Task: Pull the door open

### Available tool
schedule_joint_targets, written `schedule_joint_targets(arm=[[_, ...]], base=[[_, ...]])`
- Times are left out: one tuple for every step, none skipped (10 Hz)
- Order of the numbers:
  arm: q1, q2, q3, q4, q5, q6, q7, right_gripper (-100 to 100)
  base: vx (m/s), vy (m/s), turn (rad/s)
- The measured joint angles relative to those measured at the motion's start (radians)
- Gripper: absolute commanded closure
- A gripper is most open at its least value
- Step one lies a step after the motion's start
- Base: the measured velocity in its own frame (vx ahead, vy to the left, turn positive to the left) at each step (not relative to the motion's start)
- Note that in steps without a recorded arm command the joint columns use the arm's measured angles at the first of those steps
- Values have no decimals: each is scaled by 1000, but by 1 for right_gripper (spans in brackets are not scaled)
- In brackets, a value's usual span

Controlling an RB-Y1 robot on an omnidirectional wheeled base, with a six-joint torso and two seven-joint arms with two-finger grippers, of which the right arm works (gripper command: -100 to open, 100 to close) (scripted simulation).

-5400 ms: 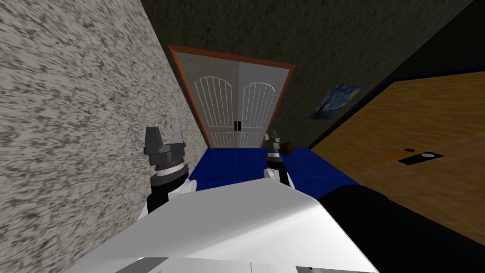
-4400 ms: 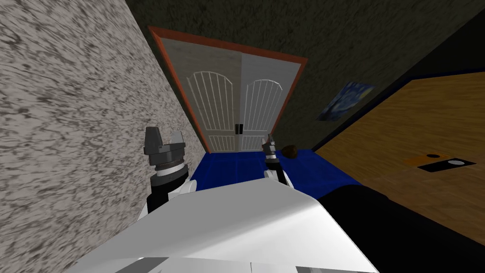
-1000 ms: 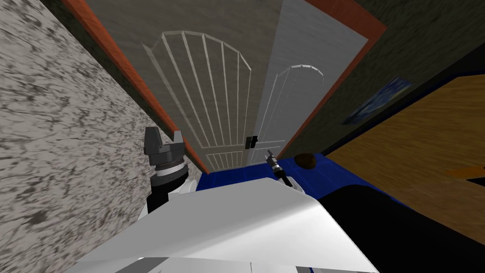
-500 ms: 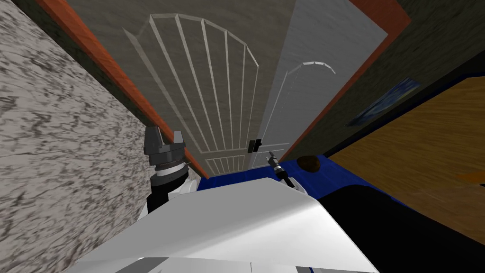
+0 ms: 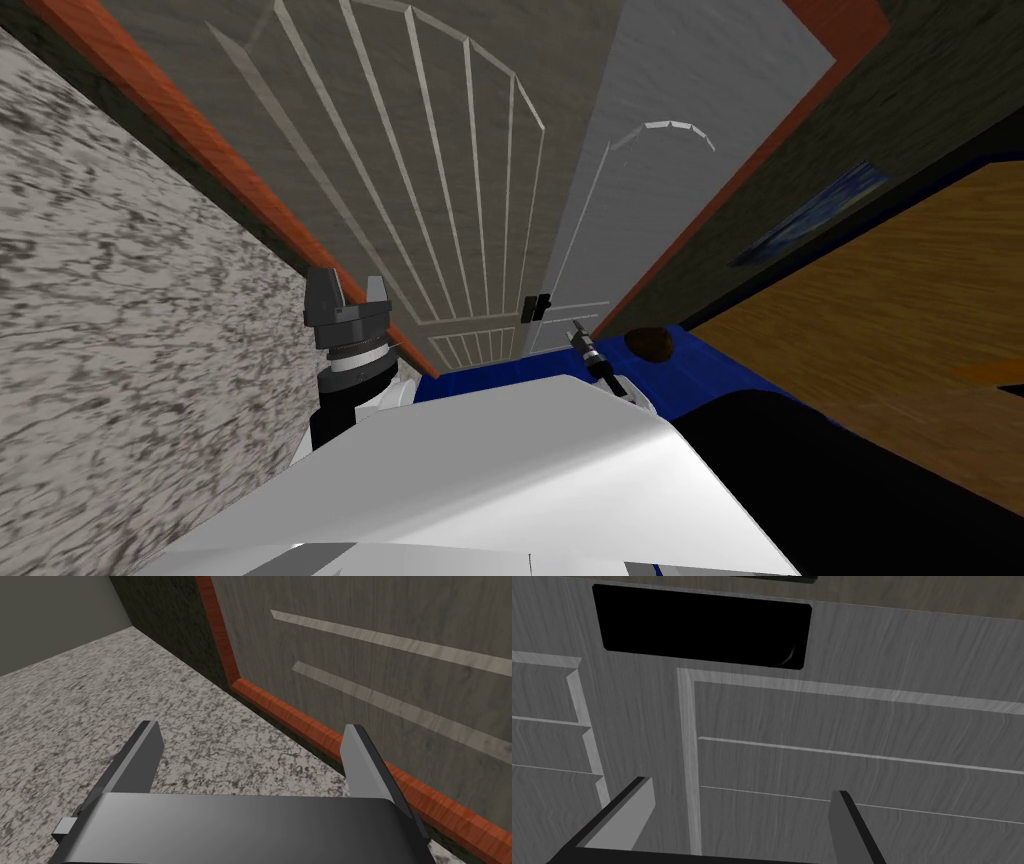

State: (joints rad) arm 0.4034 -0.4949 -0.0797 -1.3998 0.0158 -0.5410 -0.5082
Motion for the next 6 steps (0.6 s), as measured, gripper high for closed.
schedule_joint_targets(arm=[[-1,5,-17,14,-3,7,7,-100],[-3,3,-35,25,-8,21,12,-100],[-2,7,-52,30,-12,34,19,-100],[-7,6,-62,47,-15,37,22,-100],[-14,2,-77,69,-20,38,24,-100],[-26,9,-95,85,-24,51,32,-100]], base=[[-86,-134,26],[-59,-129,52],[-27,-77,29],[-14,-63,52],[3,-77,149],[65,-104,199]])
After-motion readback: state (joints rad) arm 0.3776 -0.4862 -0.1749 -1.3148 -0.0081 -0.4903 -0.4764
